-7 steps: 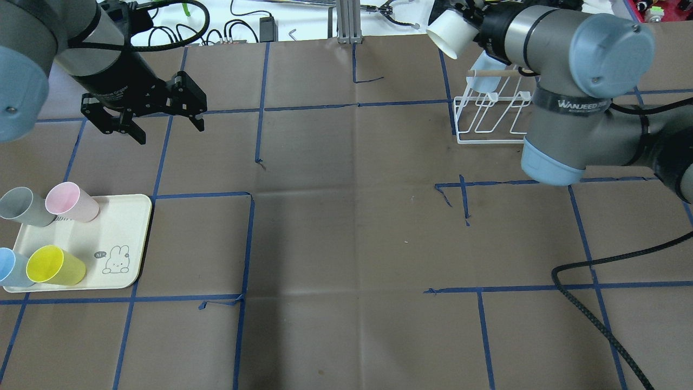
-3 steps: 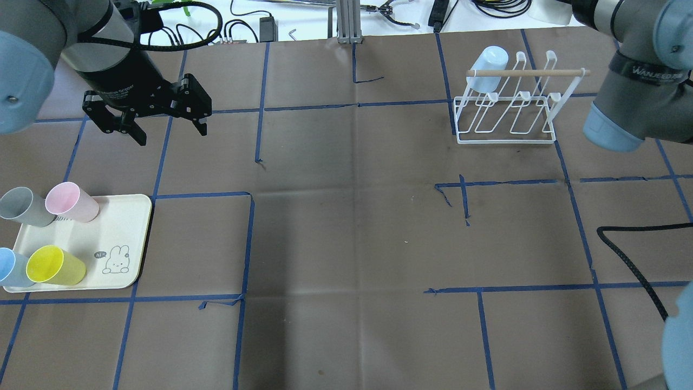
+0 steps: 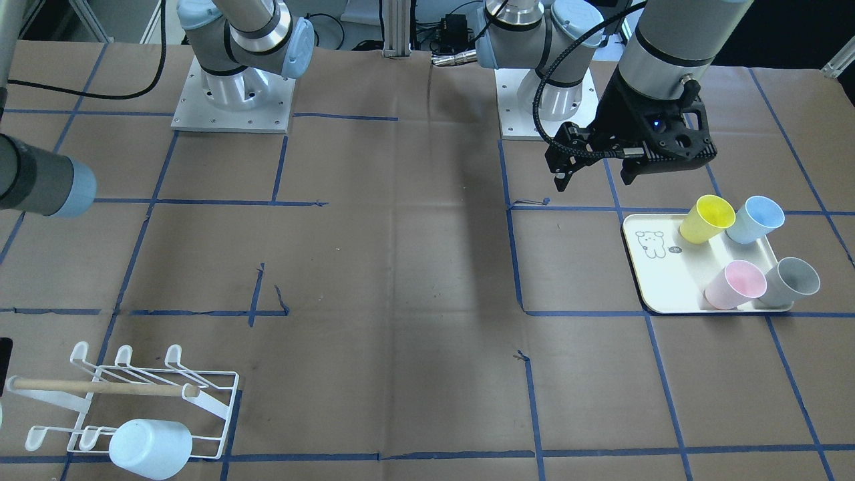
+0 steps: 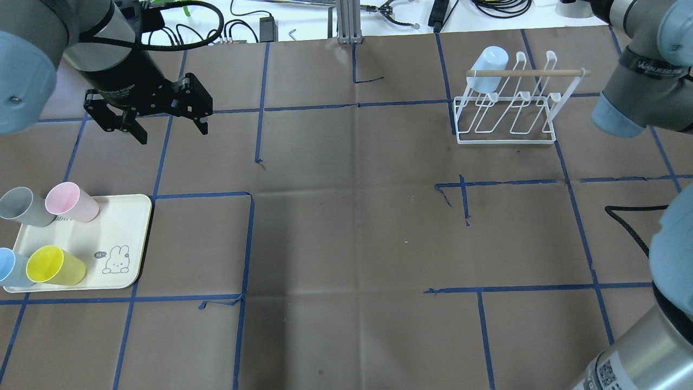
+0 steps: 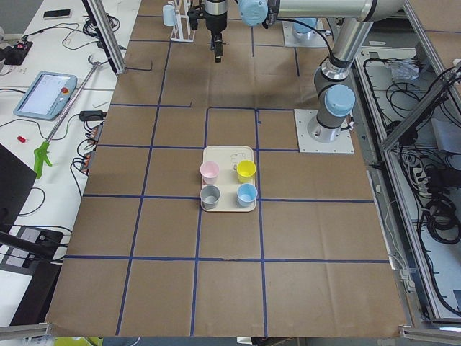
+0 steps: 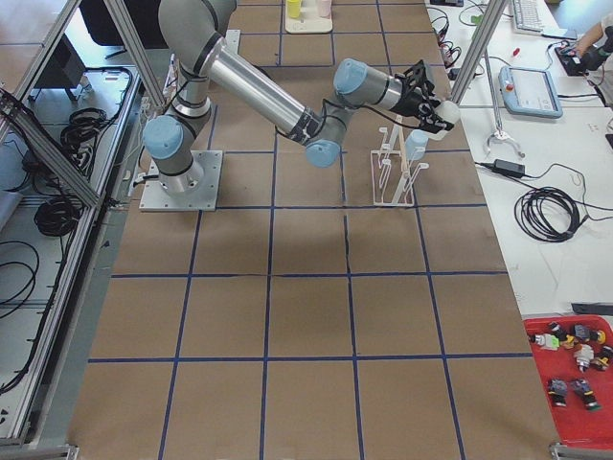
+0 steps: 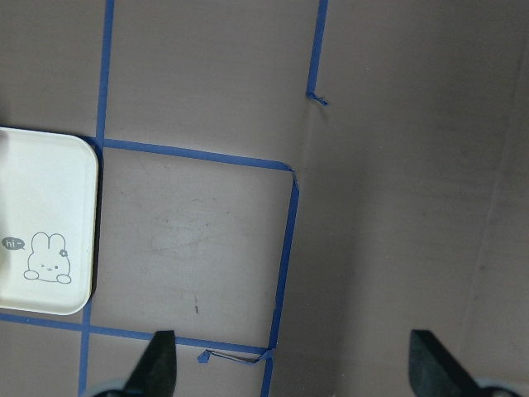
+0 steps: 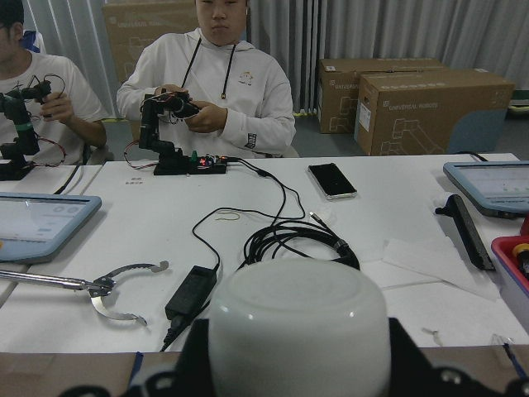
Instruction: Transfer IKEA cup to right arm and place on rack
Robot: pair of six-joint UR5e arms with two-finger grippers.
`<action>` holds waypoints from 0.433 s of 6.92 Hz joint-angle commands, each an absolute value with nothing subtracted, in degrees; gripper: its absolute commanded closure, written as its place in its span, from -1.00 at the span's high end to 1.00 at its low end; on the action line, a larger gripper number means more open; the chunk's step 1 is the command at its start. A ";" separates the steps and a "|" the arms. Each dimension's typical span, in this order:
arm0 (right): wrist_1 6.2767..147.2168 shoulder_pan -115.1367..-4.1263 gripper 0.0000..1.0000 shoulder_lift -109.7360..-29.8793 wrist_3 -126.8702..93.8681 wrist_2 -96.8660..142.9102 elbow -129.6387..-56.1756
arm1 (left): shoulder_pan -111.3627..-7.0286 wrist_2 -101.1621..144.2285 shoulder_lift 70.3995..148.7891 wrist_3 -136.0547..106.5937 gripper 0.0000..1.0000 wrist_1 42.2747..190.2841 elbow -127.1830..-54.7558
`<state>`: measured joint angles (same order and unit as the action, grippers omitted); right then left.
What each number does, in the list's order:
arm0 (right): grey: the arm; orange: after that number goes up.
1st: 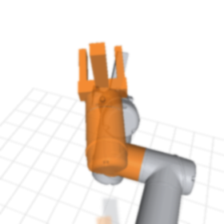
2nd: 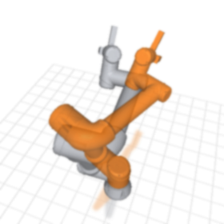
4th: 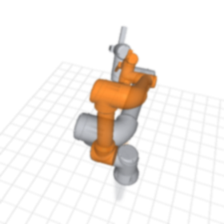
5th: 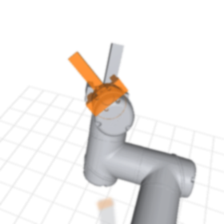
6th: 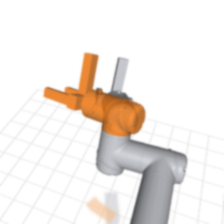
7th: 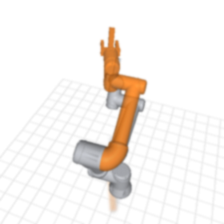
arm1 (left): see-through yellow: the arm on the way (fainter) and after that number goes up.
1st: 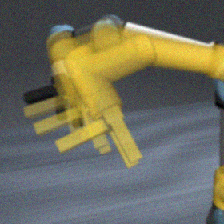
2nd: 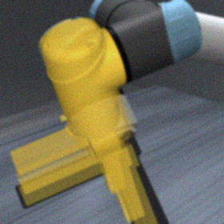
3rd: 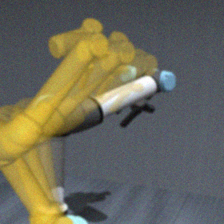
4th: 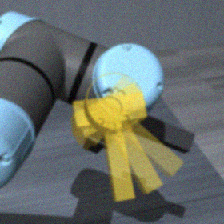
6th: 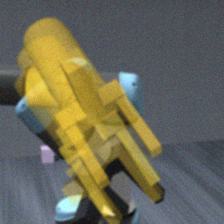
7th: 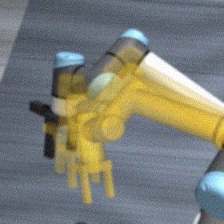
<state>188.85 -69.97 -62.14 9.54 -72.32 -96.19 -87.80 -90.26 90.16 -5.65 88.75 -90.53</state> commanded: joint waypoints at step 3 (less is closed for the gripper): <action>193.09 -70.40 -0.86 -56.53 9.93 -73.21 -95.62 | -87.80 -90.35 90.61 -5.89 0.99 88.59 -90.44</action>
